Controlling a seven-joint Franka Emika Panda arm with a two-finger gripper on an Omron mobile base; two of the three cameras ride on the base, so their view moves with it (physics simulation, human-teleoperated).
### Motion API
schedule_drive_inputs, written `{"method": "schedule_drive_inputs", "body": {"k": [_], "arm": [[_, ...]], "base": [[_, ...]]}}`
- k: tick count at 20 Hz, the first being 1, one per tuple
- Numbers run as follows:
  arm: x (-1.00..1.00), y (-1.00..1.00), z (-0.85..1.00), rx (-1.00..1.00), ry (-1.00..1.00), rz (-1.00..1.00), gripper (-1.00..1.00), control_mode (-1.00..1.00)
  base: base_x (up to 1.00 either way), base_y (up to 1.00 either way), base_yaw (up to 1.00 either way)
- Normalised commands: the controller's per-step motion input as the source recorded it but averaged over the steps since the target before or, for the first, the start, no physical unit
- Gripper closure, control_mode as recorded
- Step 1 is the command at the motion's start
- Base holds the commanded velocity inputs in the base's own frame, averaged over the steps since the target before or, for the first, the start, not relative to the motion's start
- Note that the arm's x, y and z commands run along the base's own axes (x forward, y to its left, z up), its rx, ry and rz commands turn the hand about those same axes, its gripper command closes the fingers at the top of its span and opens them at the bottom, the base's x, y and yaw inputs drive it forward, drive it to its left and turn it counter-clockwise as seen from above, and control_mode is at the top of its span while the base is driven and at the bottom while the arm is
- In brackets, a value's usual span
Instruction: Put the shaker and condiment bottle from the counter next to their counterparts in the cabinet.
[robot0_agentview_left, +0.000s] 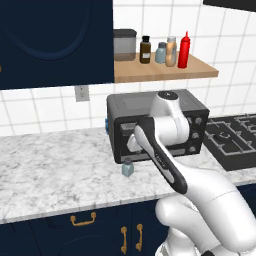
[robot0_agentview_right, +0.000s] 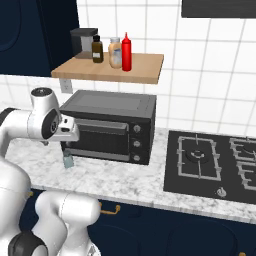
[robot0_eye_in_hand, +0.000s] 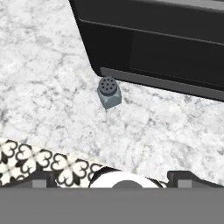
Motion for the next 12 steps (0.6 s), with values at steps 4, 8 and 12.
{"method": "schedule_drive_inputs", "body": {"k": [4, 8, 12], "arm": [[0.26, 0.0, -0.41, 0.02, 0.0, 0.0, -1.0, -1.0], [0.34, 0.01, -0.21, 0.0, 0.0, 0.0, -1.0, -1.0], [0.24, 0.1, -0.09, 0.0, -0.04, 0.0, -1.0, -1.0]], "base": [[0.0, 0.0, 0.0], [0.0, 0.0, 0.0], [0.0, 0.0, 0.0]]}}
